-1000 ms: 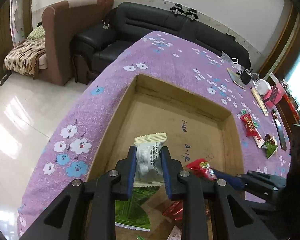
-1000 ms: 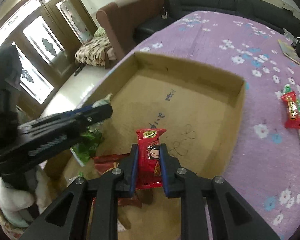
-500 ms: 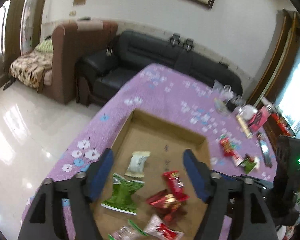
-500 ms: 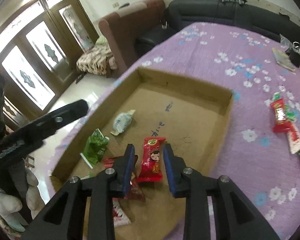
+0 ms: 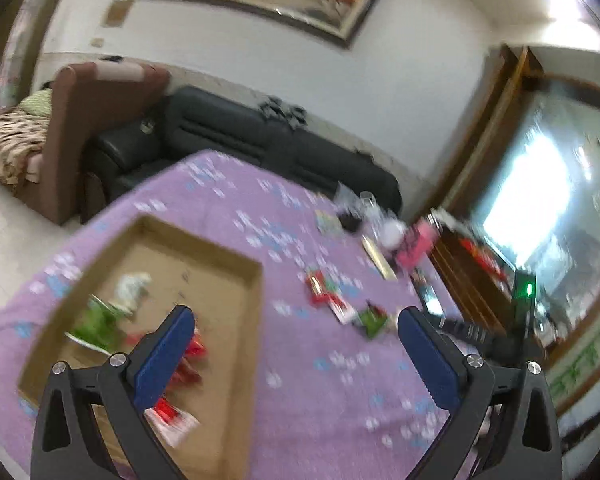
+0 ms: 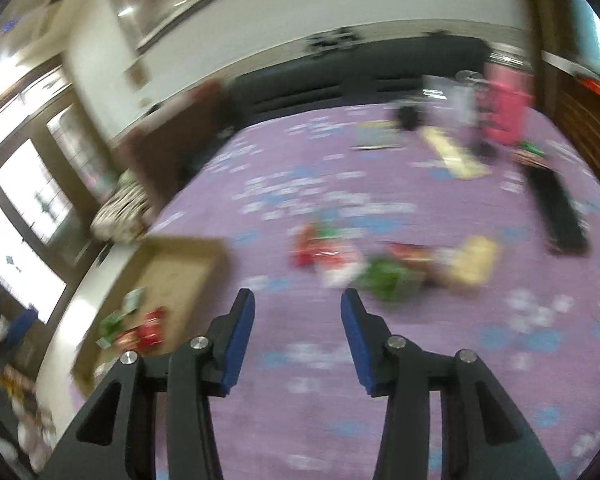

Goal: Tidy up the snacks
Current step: 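Grasp a green packet with the left tool while the right tool grasps a red gold-print packet, then carry both packets over the cardboard tray and open both tools, then move both open tools back toward the remaining snacks on the table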

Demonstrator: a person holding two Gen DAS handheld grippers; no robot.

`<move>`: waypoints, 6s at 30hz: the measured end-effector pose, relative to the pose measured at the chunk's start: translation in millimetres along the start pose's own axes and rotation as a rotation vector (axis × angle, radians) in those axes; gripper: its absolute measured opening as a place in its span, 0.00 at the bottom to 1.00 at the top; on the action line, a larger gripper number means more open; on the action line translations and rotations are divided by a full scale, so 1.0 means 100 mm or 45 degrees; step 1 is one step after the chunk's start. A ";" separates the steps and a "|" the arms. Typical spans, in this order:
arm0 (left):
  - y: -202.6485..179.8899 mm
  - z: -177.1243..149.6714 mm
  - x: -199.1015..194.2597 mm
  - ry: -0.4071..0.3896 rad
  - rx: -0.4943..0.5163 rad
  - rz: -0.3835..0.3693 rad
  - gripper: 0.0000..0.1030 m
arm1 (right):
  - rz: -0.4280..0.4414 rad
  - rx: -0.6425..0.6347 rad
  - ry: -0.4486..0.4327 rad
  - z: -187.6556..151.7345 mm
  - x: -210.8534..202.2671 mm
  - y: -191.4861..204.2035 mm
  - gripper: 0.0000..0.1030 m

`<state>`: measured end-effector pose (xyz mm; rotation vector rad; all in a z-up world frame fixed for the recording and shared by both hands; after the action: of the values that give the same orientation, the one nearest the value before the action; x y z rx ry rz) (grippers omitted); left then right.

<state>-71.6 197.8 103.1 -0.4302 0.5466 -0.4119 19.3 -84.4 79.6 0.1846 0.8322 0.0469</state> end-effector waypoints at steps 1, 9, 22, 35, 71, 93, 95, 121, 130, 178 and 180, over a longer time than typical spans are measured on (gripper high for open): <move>-0.04 -0.08 0.07 0.037 0.011 -0.010 0.99 | -0.015 0.028 -0.003 0.01 0.00 -0.13 0.42; -0.13 -0.37 0.28 0.156 0.006 0.020 0.99 | -0.144 0.057 0.068 0.18 0.50 -0.58 0.42; 0.08 -0.39 0.12 0.140 -0.011 0.109 0.99 | -0.073 -0.210 0.314 0.03 1.29 -0.03 0.35; -0.18 -0.60 0.41 0.259 0.107 0.066 0.99 | 0.054 -0.196 0.223 -0.32 0.68 -0.09 0.41; -0.58 -0.99 1.97 0.634 0.483 0.124 0.35 | 0.088 0.025 0.138 -0.25 0.83 -0.34 0.33; 0.46 -0.42 0.22 0.255 0.081 0.250 0.36 | -0.066 -0.092 0.016 -0.32 0.76 -0.16 0.33; 0.62 -0.41 0.10 0.237 0.052 0.283 0.36 | -0.061 -0.105 0.013 -0.29 0.70 -0.07 0.33; 0.83 -0.70 0.35 0.346 -0.078 0.158 0.36 | 0.222 -0.623 0.189 -0.52 0.79 2.39 0.34; 1.12 -0.42 0.17 0.270 -0.119 0.234 0.36 | 0.260 -0.608 0.308 -0.52 1.12 2.62 0.34; 0.51 0.02 -0.63 -0.156 0.009 0.154 0.99 | 0.058 -0.337 0.014 -0.22 0.29 1.03 0.67; 0.39 -0.03 -0.55 -0.132 0.034 0.141 0.99 | 0.011 -0.240 0.011 -0.15 0.21 0.57 0.67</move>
<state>-105.9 256.3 104.0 -0.3916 0.4615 -0.2883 24.0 -24.1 64.3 0.0103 0.8310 0.1337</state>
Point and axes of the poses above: each gripper's, at about its wrist camera, not at the fingertips, and x roughly the way its jaws point, y to its left, z to its top, the point moved 6 cm from there along x, roughly the way its jaws point, and after that the axes turned 8 degrees about -z, right-handed, at the moved point
